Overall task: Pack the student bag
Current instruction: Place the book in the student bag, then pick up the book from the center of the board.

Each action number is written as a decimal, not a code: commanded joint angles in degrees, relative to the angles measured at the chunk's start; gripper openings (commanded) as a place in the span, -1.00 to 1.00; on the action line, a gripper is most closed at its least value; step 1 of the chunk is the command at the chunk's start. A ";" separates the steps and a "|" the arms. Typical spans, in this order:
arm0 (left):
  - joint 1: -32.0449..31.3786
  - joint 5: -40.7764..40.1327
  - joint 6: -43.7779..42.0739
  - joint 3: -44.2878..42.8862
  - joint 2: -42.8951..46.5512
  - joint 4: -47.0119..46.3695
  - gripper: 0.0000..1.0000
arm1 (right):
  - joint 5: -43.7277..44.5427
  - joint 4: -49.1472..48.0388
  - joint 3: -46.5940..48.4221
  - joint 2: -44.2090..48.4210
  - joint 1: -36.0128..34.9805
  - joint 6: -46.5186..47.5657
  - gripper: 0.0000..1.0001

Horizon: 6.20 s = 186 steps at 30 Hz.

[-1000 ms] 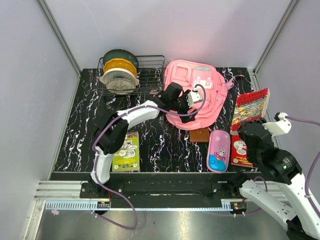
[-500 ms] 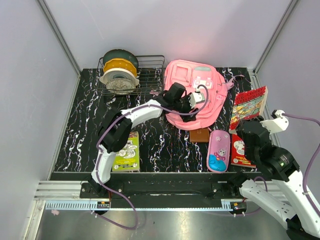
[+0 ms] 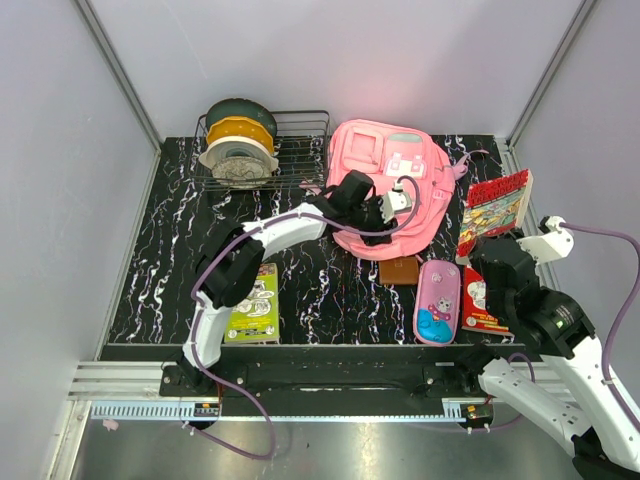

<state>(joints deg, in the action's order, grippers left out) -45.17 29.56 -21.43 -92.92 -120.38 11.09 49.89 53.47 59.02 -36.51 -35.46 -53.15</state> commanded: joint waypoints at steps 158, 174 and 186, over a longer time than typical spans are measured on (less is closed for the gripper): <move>2.45 -13.92 22.40 -25.55 11.22 6.57 -1.00 | -55.85 -94.60 -17.09 -54.65 12.70 -24.57 0.76; 3.86 -17.25 24.33 -11.24 16.40 0.17 -0.06 | -52.54 -41.48 -32.30 2.65 12.61 0.69 0.75; 4.82 -32.16 28.63 12.75 35.81 -1.25 0.98 | -63.22 -35.00 -22.92 0.23 12.52 12.17 0.73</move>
<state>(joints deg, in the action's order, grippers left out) -41.28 8.01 4.14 -87.15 -93.51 12.82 -5.72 19.00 29.54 -29.69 -22.76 -48.97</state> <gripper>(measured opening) 0.988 0.873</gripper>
